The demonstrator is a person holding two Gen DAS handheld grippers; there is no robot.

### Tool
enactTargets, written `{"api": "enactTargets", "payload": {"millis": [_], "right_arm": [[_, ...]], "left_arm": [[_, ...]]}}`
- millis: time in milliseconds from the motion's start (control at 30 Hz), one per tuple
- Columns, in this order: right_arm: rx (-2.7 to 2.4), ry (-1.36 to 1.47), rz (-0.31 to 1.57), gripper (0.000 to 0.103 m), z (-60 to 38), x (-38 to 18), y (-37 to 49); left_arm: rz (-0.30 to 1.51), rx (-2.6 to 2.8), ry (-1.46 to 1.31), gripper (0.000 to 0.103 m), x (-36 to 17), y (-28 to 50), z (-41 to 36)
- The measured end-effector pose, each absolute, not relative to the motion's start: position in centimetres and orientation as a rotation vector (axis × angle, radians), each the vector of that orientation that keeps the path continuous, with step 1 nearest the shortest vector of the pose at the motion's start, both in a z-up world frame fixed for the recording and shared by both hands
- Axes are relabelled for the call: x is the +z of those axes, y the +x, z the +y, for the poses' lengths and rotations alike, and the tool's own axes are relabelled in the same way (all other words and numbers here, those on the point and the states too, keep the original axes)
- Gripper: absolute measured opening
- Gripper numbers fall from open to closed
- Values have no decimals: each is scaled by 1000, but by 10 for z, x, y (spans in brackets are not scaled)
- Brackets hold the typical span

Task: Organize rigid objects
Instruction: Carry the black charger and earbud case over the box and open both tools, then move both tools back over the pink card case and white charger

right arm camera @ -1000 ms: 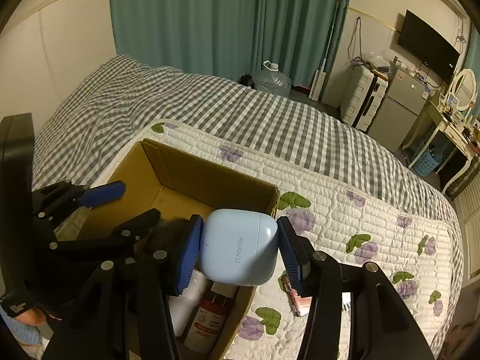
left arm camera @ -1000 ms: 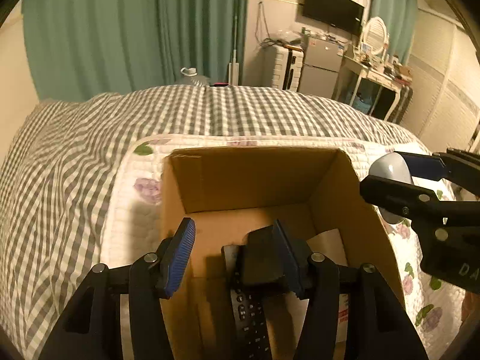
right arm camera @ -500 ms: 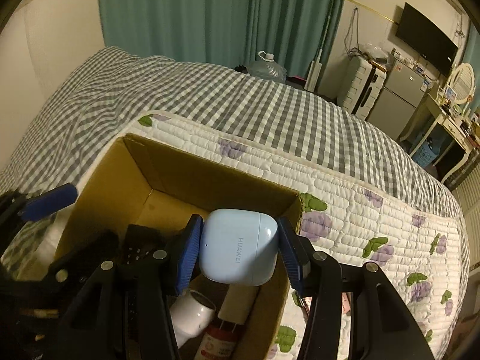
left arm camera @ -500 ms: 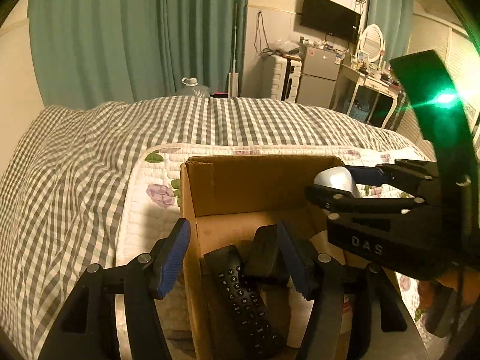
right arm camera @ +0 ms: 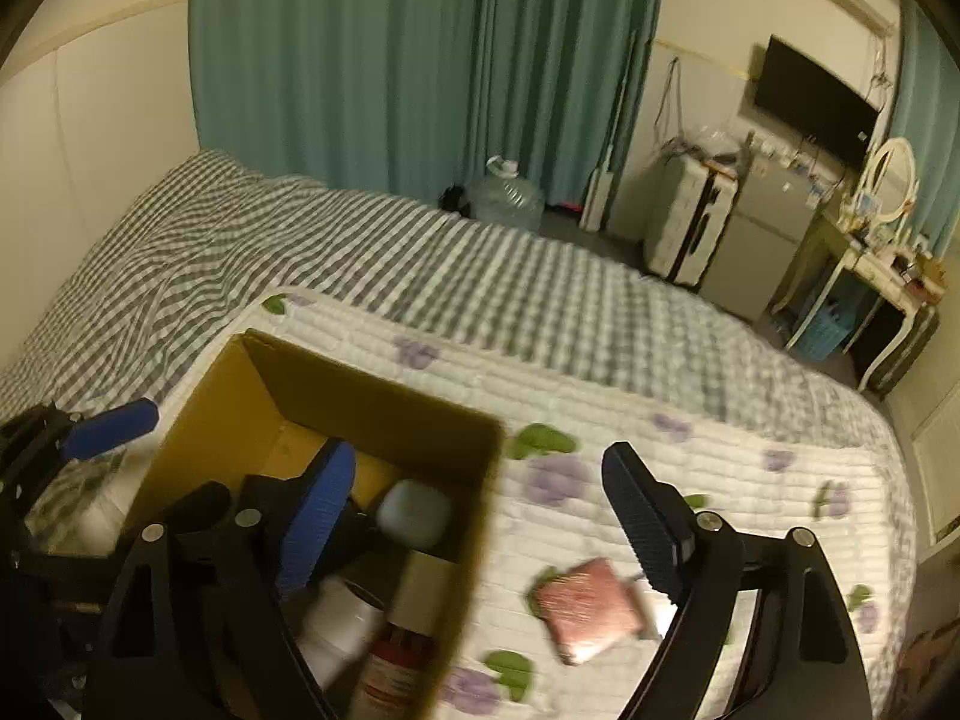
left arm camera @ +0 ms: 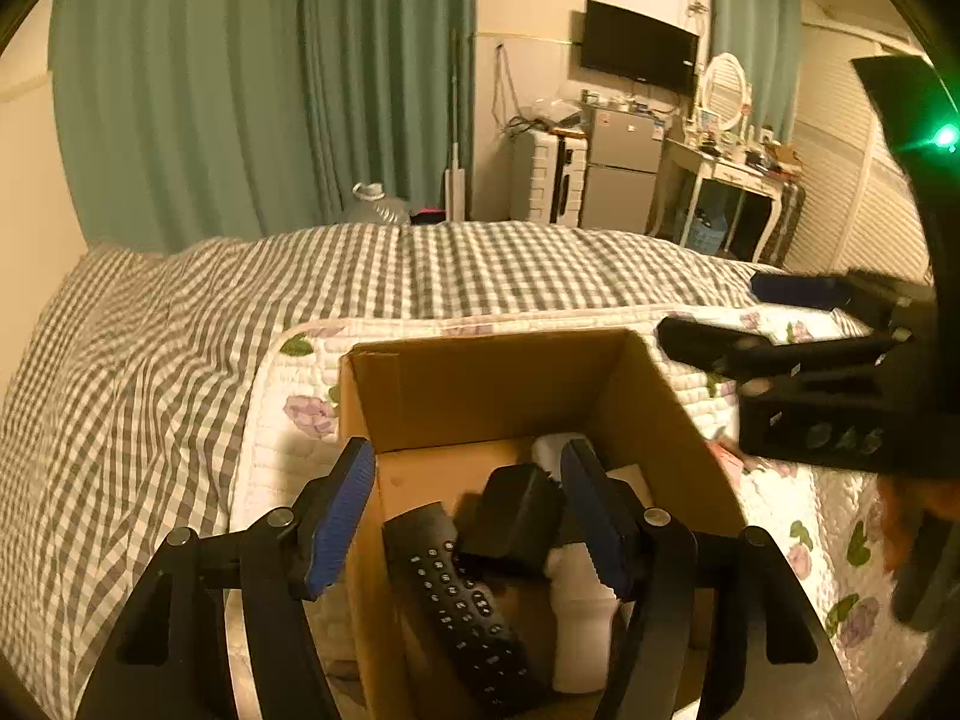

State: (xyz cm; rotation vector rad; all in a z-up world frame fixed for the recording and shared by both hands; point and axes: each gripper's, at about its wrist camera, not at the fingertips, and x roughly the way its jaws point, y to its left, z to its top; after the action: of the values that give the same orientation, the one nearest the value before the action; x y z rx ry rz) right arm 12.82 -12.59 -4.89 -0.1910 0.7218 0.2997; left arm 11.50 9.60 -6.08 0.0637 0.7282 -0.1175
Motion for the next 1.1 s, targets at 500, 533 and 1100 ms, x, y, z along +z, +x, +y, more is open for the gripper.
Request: {"api": "enactTargets", "payload": {"millis": [500, 533, 1100], "right_arm": [[131, -159, 568, 103, -274, -19, 81], [118, -182, 550, 103, -281, -20, 80], [194, -65, 683, 103, -358, -101, 107]], "left_arm": [[660, -160, 80, 67, -30, 93, -9], [663, -160, 83, 67, -31, 94, -18], [817, -180, 178, 67, -96, 125, -132]]}}
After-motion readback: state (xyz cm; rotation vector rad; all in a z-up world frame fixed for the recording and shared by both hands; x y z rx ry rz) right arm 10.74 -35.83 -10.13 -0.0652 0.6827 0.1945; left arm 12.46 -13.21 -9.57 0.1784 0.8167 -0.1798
